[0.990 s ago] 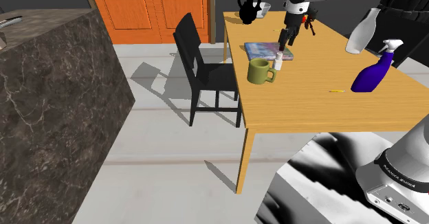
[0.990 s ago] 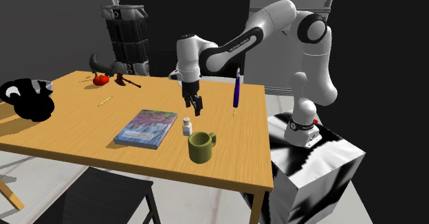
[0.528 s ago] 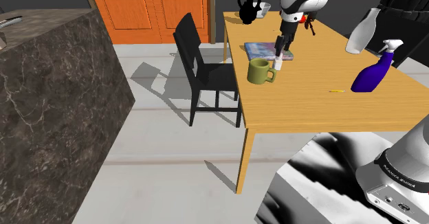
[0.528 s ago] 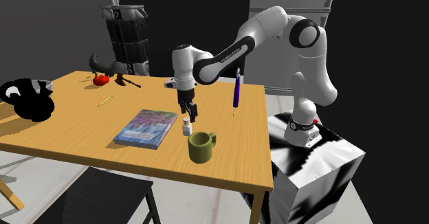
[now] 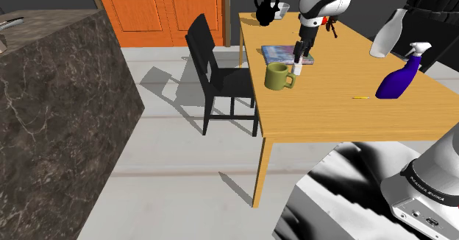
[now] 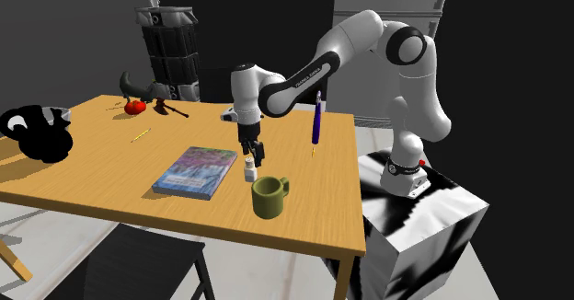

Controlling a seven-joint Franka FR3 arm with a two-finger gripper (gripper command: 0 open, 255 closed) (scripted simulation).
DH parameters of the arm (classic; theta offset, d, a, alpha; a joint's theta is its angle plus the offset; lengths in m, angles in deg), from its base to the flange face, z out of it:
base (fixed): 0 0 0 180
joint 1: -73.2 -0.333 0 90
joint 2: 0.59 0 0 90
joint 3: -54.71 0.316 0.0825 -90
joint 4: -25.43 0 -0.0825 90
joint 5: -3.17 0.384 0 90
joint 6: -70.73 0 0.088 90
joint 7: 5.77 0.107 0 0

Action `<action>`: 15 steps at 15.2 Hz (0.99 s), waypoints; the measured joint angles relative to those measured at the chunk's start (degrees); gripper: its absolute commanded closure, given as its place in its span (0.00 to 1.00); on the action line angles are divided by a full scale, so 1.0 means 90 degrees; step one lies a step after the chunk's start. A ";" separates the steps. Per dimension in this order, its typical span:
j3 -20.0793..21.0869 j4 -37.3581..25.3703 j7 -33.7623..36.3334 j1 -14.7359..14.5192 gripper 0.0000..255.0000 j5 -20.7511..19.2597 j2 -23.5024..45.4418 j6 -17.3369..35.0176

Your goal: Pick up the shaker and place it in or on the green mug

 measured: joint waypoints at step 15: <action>-0.0007 -0.0086 0.0011 -0.0003 1.00 -0.0018 -0.0069 -0.0152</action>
